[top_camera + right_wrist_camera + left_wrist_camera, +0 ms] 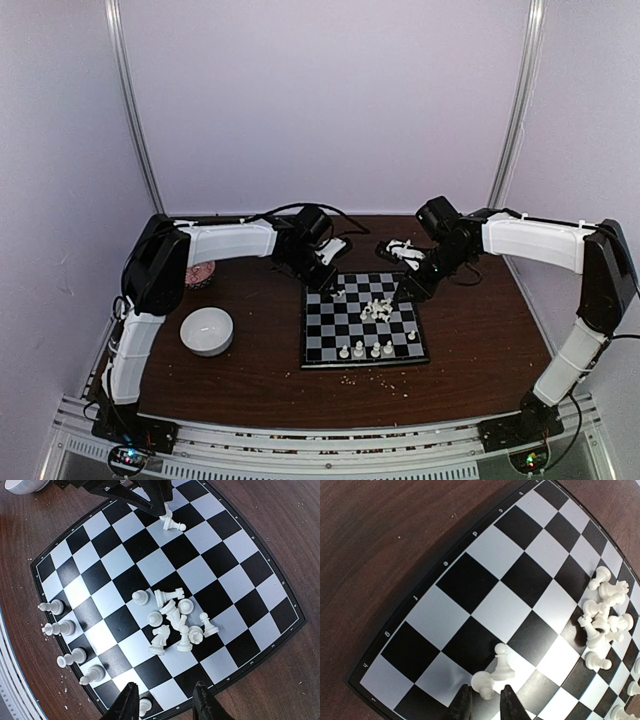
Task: Set up the chess pieces on the board
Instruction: Pick up the pawn from the chessboard.
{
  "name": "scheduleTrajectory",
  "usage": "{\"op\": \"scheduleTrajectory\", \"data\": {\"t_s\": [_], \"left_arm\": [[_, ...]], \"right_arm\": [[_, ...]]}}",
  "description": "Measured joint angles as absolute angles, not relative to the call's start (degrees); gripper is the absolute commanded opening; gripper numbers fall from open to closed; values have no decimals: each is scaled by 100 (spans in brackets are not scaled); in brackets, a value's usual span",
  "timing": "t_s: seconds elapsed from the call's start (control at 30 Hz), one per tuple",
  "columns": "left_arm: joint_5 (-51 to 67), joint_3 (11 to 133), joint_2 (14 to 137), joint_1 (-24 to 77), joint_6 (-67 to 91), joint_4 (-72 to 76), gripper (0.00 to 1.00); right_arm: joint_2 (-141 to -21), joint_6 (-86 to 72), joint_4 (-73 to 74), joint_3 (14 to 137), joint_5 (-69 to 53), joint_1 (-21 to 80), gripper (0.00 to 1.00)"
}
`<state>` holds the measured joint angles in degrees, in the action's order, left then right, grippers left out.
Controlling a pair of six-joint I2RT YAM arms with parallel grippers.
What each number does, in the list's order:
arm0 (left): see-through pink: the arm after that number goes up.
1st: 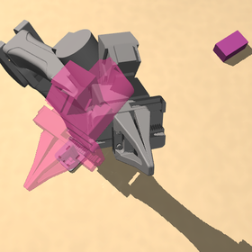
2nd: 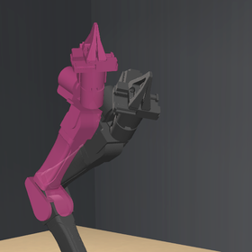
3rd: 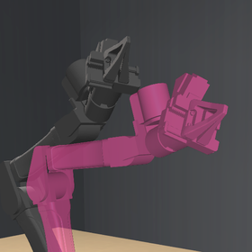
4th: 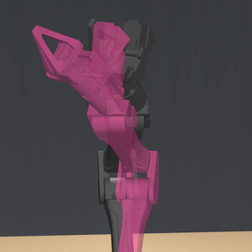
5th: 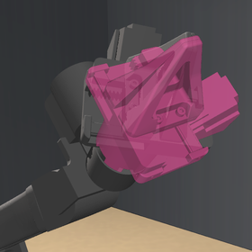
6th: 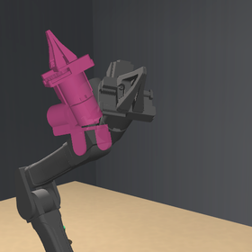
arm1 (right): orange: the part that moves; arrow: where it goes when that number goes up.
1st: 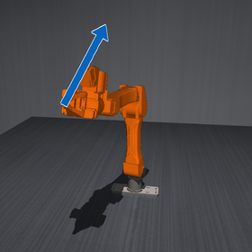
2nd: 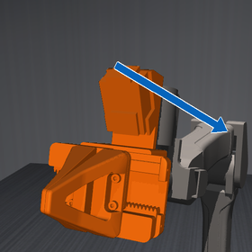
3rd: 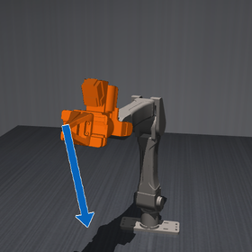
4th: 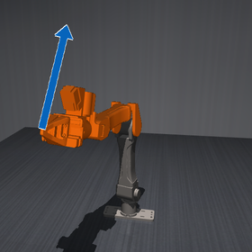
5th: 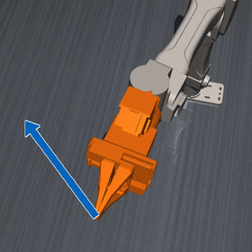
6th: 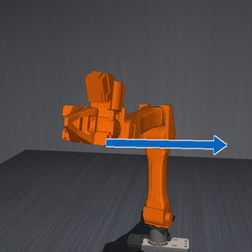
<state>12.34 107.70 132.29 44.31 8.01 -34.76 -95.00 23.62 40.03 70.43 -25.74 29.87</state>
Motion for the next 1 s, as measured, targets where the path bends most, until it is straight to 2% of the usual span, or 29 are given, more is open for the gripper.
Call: {"op": "scheduleTrajectory", "data": {"t_s": [1.0], "left_arm": [[1177,10932,13321,4431,803,-3479,14]], "right_arm": [[-9500,2364,4005,7043,-2571,2987,38]]}}
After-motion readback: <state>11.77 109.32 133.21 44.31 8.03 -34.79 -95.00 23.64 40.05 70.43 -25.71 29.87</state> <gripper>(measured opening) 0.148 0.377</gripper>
